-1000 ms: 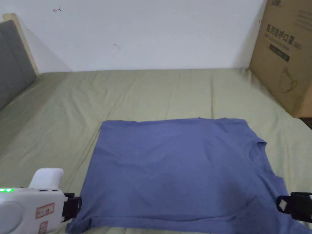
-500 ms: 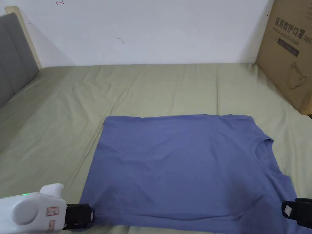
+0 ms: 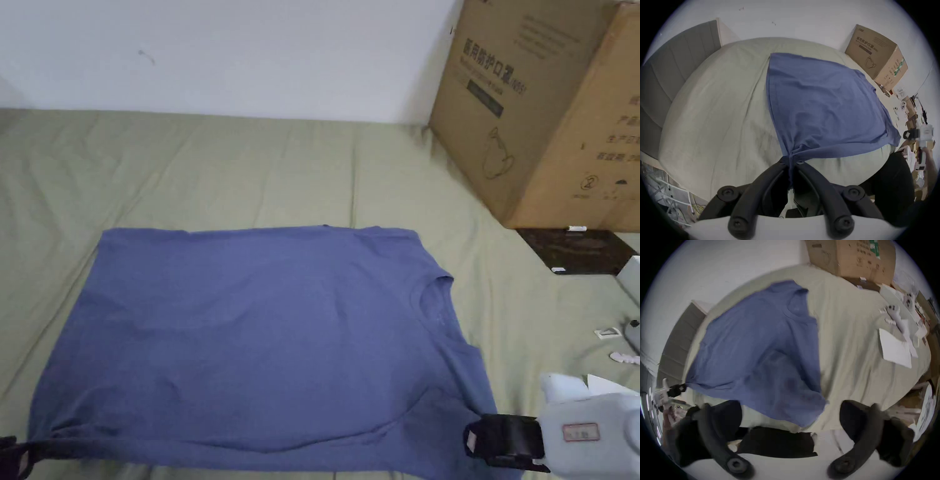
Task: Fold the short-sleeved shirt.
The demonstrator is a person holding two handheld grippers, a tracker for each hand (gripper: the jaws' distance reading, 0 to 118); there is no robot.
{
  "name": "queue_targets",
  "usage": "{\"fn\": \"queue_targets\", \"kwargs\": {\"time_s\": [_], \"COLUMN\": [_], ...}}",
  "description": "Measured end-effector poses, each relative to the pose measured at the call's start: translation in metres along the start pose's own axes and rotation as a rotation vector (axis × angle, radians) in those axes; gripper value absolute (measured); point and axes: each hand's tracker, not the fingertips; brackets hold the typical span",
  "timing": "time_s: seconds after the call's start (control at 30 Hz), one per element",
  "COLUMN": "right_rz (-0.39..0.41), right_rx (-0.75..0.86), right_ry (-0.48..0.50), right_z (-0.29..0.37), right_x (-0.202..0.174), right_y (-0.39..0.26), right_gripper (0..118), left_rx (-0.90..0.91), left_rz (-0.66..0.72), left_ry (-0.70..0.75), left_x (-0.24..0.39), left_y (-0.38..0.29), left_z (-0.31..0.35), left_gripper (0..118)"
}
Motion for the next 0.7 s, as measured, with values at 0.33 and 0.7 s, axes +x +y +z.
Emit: {"fn": "queue_targets", "kwargs": {"time_s": [0.33,0.7], "right_rz": [0.122,0.16], "right_rx": [-0.111,0.008], "right_ry": [-0.135,-0.005], "right_z": [-0.041,0.017], "right_x": [-0.005,0.006], "right_y": [-0.009,-0.017], "right_gripper": [67,5], "left_rx": [-0.031,-0.044], "left_rz": [0.056,0.094], "left_ry": [0.013,-0.019], "left_x": [0.002,-0.005], "left_y": [0.005,-0.009], "left_z": [0.002,0.008], "left_gripper": [3,3]}}
